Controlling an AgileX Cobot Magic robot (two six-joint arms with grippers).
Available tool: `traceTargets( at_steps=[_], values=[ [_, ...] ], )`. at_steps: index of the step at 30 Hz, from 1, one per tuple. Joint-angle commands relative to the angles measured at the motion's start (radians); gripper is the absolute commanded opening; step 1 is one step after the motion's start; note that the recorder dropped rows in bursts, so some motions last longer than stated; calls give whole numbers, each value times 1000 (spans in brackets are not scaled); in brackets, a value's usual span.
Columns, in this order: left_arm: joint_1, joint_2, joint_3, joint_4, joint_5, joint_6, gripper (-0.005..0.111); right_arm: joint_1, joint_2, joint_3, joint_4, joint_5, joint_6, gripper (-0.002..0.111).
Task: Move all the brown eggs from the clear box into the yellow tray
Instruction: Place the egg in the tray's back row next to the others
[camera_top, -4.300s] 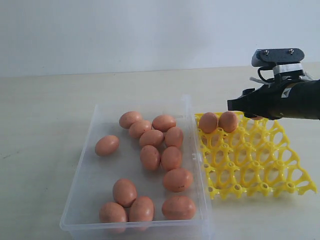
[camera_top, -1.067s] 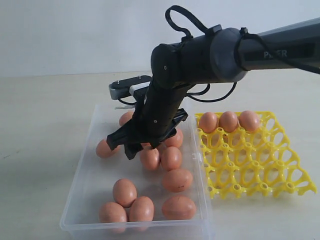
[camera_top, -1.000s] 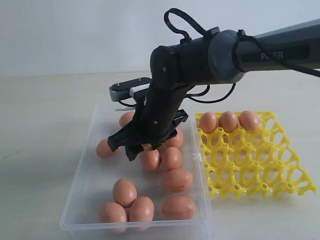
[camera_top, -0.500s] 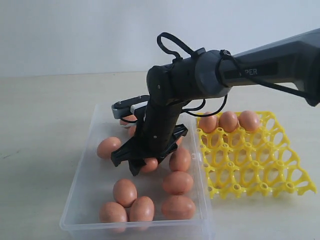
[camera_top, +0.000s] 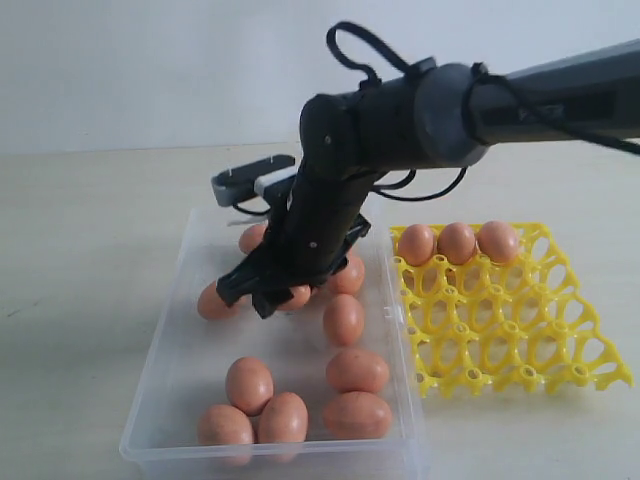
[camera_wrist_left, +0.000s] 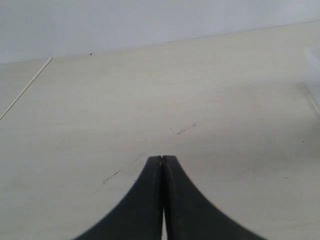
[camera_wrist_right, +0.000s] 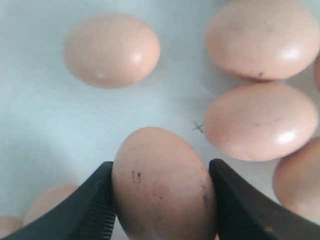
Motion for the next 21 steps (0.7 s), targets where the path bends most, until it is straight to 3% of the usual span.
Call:
traceTargets(
  at_steps=[1, 6, 11, 16, 21],
  values=[
    [-5, 1, -4, 0, -9, -4, 0, 3, -150, 57, -34, -86, -16, 0],
    [-5, 1, -4, 0, -9, -4, 0, -52, -343, 233, -57, -319, -11, 0],
    [-5, 1, -4, 0, -9, -4, 0, -188, -490, 486, -52, -577, 19, 0],
    [-5, 1, -4, 0, -9, -4, 0, -383, -523, 642, -66, -719, 80, 0],
    [-5, 1, -4, 0, -9, -4, 0, -509, -498, 666, -105, -759, 102, 0]
  ],
)
